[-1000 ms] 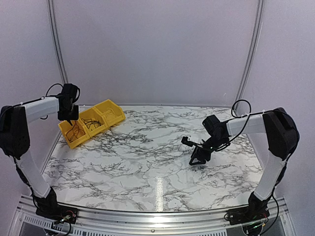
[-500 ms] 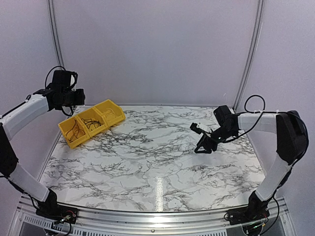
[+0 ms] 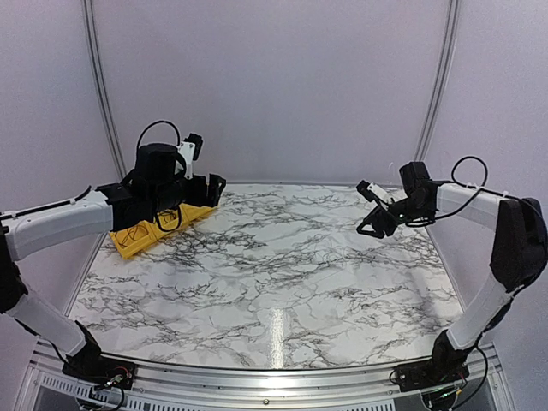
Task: Untangle the cables
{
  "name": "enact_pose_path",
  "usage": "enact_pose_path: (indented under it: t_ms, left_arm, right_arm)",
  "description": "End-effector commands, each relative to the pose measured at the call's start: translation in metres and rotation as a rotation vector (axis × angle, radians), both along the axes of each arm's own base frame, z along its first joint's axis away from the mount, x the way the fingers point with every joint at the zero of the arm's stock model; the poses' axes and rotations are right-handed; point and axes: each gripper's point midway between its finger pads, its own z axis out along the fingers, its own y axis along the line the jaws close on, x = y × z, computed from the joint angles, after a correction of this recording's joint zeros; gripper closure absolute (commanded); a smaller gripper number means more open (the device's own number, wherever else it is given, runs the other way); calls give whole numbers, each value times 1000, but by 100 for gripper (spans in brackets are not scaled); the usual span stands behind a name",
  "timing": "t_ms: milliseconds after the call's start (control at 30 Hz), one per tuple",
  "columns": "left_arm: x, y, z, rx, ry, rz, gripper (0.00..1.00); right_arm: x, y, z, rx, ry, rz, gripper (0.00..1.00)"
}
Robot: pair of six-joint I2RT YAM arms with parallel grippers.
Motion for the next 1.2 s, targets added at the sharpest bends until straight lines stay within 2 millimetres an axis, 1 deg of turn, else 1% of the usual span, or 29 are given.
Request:
enact_pose_path:
  t_ms: [0, 33, 100, 133, 167, 200, 233, 267, 300, 333, 367, 400, 433, 533, 633, 733, 800, 867, 933, 1033, 1167]
  left_arm:
    - [-2, -25, 21, -70, -53, -52, 1]
    - [-8, -32, 28, -37, -86, -63, 1]
    - [-19, -41, 42, 67, -169, -53, 1]
    - [-20, -37, 46, 116, -206, -18, 1]
    - [-18, -30, 50, 140, -242, 38, 1]
    - [-13, -19, 44, 186, -250, 92, 1]
    - [-7, -13, 34, 260, -256, 124, 1]
    - [-2, -11, 19, 368, -254, 131, 1]
    - [1, -8, 5, 424, -238, 149, 1]
    - [1, -1, -1, 397, -217, 205, 1]
    - [0, 2, -5, 320, -190, 231, 1]
    - [-4, -6, -11, 274, -156, 164, 1]
    - [-12, -17, -12, 233, -139, 79, 1]
    - [-26, -24, -3, 152, -142, -1, 1]
    - [-30, -25, 5, 129, -142, -12, 1]
    - [-39, -39, 1, 133, -120, -118, 1]
    - [-47, -53, -6, 123, -98, -210, 8]
    - [-49, -63, -15, 125, -54, -256, 17]
    - [-51, -71, -19, 117, -28, -293, 23]
    - [-53, -74, -20, 99, -15, -310, 26]
    - [-55, -74, -16, 91, -22, -316, 29]
  right_arm:
    - [27, -2, -3, 7, 44, -61, 48]
    - [30, -2, -9, 9, 65, -66, 48]
    - [35, 3, -13, 25, 94, -60, 48]
    - [38, 5, -14, 33, 105, -54, 48]
    - [40, 9, -14, 41, 108, -44, 48]
    - [43, 13, -16, 41, 109, -33, 48]
    - [46, 16, -19, 40, 108, -23, 48]
    - [49, 19, -22, 36, 110, -10, 48]
    - [51, 23, -25, 31, 116, 0, 48]
    - [54, 27, -29, 27, 126, 9, 48]
    - [55, 31, -34, 21, 143, 21, 49]
    - [57, 36, -39, 17, 152, 34, 49]
    - [59, 41, -43, 12, 158, 46, 50]
    - [63, 53, -57, 0, 179, 69, 51]
    - [68, 65, -68, -8, 203, 93, 53]
    - [72, 73, -77, -16, 214, 108, 59]
    - [73, 76, -82, -16, 228, 112, 63]
    - [71, 80, -86, -14, 241, 122, 65]
    - [70, 81, -90, -21, 248, 122, 67]
    - [70, 82, -93, -22, 252, 118, 70]
    - [72, 80, -94, -28, 246, 112, 73]
